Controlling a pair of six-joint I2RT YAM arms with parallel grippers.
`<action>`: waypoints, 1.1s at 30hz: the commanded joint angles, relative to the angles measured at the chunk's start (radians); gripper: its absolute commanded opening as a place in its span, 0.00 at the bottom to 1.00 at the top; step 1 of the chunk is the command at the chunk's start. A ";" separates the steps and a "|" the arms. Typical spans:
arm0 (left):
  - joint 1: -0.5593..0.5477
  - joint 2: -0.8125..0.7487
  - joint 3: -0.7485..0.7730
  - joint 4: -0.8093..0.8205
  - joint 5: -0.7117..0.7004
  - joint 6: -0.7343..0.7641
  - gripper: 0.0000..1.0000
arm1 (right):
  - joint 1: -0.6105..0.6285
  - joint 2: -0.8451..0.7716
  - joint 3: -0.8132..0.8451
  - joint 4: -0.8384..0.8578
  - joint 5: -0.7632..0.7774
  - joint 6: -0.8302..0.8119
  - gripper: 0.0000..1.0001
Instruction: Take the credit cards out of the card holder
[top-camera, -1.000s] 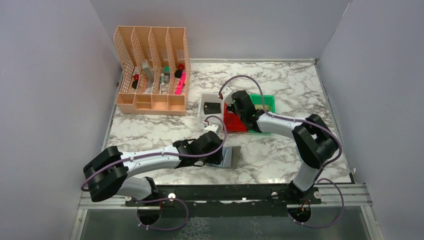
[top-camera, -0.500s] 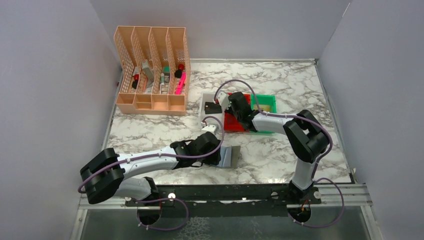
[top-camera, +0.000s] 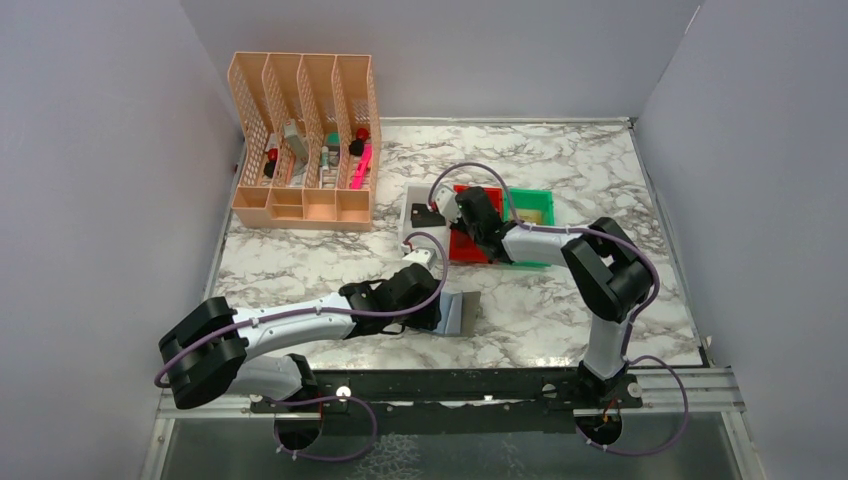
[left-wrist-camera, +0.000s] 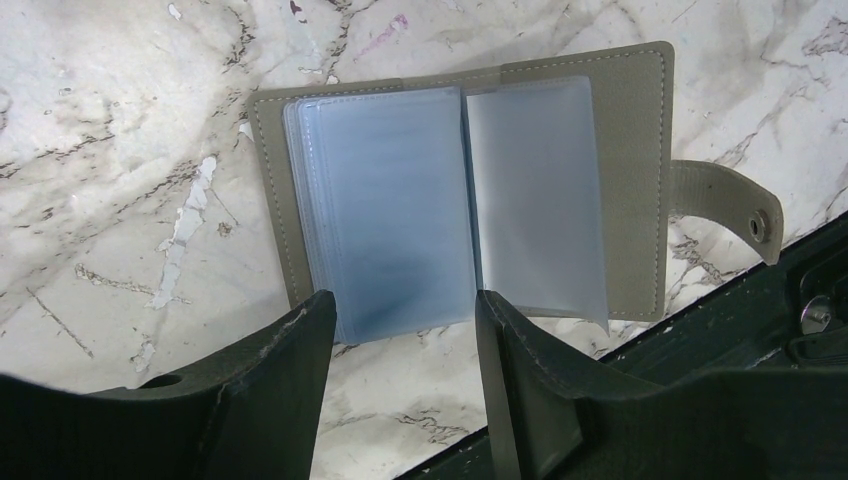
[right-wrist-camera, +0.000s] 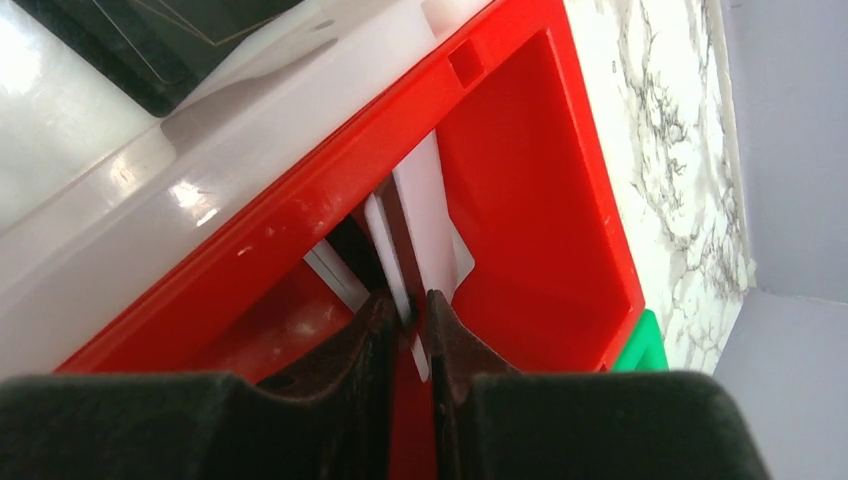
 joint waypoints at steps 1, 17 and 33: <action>0.008 -0.007 -0.004 -0.002 -0.008 0.000 0.57 | -0.016 -0.011 0.057 -0.095 -0.035 0.089 0.26; 0.007 0.016 0.013 0.035 0.055 -0.004 0.55 | -0.034 -0.168 0.050 -0.157 -0.071 0.240 0.32; 0.008 -0.035 0.055 -0.046 -0.106 -0.060 0.53 | -0.031 -0.685 -0.325 -0.076 -0.872 1.325 0.29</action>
